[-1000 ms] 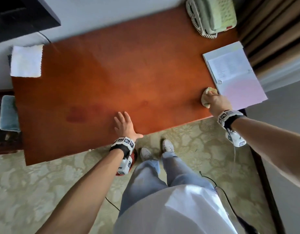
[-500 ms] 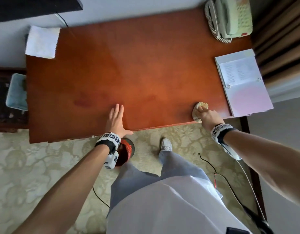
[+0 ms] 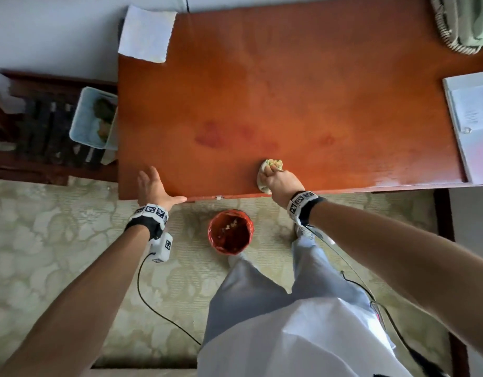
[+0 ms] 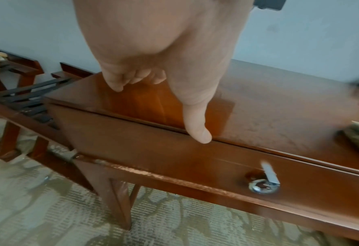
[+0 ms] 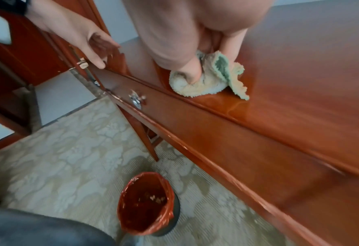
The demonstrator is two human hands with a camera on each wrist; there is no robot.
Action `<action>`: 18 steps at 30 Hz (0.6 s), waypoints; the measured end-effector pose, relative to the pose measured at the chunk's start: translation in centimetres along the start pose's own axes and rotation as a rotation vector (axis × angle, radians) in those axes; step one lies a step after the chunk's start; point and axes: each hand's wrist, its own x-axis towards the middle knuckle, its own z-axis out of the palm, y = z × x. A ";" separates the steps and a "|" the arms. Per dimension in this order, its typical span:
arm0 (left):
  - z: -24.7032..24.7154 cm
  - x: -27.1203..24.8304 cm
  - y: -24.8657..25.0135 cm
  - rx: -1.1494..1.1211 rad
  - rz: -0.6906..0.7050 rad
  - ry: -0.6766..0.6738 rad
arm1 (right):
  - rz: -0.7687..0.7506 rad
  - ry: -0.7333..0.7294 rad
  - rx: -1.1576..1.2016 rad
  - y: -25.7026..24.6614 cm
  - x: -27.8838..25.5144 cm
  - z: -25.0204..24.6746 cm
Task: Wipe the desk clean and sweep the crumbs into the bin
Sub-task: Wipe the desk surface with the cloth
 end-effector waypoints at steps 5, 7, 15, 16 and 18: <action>-0.4 1.3 -4.9 -0.058 -0.016 0.027 | -0.084 0.036 -0.070 -9.7 7.5 -1.6; -0.3 1.4 -6.3 -0.061 -0.037 0.083 | -0.134 0.052 -0.099 -13.5 10.0 -1.9; -0.4 1.0 -11.0 -0.237 -0.059 0.113 | -0.220 0.008 -0.029 -27.1 18.7 -3.9; -0.6 0.8 -11.3 -0.292 -0.071 0.116 | -0.225 0.001 0.001 -28.7 19.2 -4.3; -0.8 0.4 -12.0 -0.386 -0.105 0.137 | -0.266 0.003 0.038 -31.6 20.1 -4.8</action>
